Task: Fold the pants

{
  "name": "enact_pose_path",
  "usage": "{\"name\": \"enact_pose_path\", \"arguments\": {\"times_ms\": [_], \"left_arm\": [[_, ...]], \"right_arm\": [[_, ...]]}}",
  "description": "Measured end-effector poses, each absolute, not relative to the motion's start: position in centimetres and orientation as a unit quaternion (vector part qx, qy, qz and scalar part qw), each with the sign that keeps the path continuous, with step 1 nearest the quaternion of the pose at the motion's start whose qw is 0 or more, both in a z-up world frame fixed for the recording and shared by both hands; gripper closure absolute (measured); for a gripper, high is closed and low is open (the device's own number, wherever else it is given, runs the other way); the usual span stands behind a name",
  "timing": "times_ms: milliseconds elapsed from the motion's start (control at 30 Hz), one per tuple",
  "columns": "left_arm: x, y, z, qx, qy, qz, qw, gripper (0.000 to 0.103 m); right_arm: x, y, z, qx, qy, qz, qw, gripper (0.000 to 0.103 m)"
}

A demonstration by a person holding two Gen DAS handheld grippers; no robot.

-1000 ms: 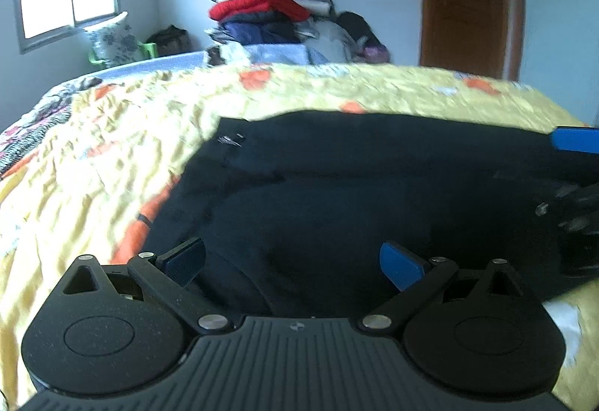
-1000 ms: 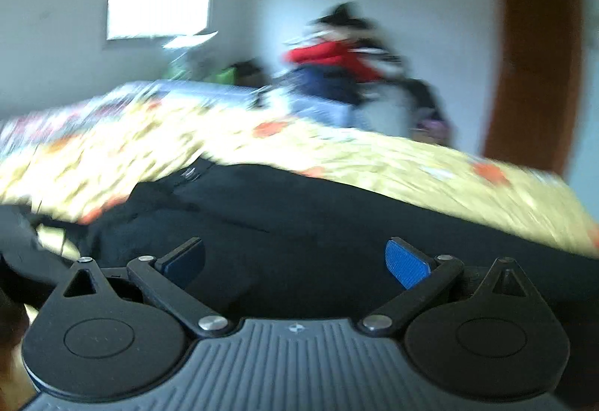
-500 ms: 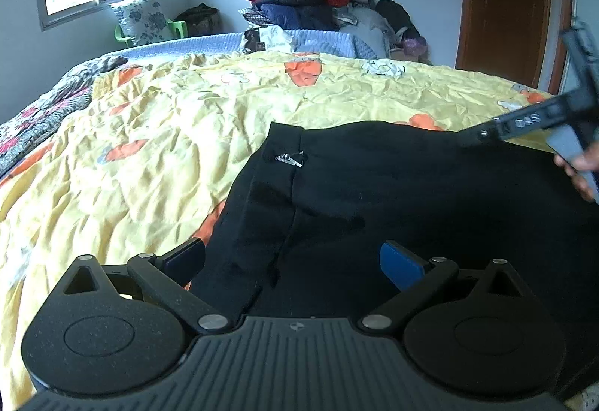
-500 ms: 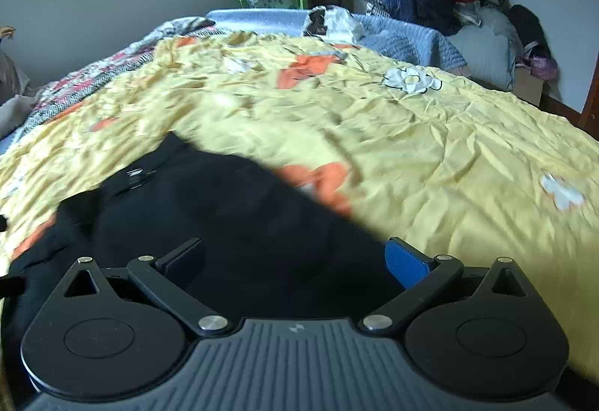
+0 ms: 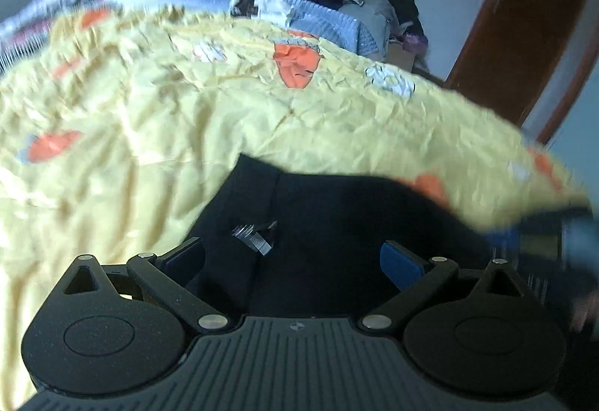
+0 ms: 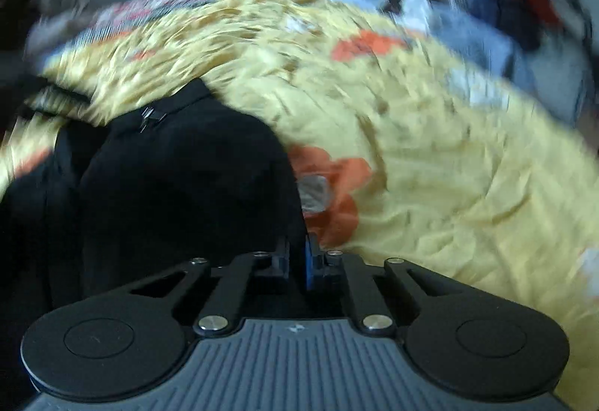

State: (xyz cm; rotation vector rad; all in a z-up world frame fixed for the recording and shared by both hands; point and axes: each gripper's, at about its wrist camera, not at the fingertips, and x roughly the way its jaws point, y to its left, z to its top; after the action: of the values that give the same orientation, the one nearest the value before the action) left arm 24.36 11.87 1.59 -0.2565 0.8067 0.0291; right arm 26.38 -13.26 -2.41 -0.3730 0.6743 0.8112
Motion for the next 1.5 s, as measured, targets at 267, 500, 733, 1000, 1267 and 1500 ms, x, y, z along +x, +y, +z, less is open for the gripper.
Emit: {"name": "enact_pose_path", "arguments": {"times_ms": [267,500,733,1000,1267,1500], "left_arm": [[31.6,14.1,0.5,-0.265,0.449,-0.018,0.853,0.002],[33.5,14.9,-1.6,-0.334,0.487,-0.014,0.807,0.054],[28.4,16.4,-0.5,-0.369,0.451,-0.026,0.812,0.099],[15.4,17.3,4.0,-0.322,0.391,-0.062,0.86,0.099],[7.9,17.9,-1.6,-0.296,0.445,-0.028,0.845,0.099],[5.8,17.2,-1.7,-0.249,0.432,-0.024,0.866,0.099]], "right_arm": [[15.9,-10.0,-2.5,-0.397,0.181,0.366,0.822,0.097],[14.6,-9.9,-2.8,-0.404,0.158,0.351,0.829,0.098],[14.1,-10.5,-1.9,-0.341,0.176,0.355,0.852,0.098],[6.9,-11.5,0.9,-0.227,0.206,0.414,0.857,0.098],[0.0,-9.4,-2.0,-0.219,0.255,0.435,0.835,0.098],[-0.9,-9.5,-3.2,-0.199,0.262,0.411,0.85,0.098]]}}
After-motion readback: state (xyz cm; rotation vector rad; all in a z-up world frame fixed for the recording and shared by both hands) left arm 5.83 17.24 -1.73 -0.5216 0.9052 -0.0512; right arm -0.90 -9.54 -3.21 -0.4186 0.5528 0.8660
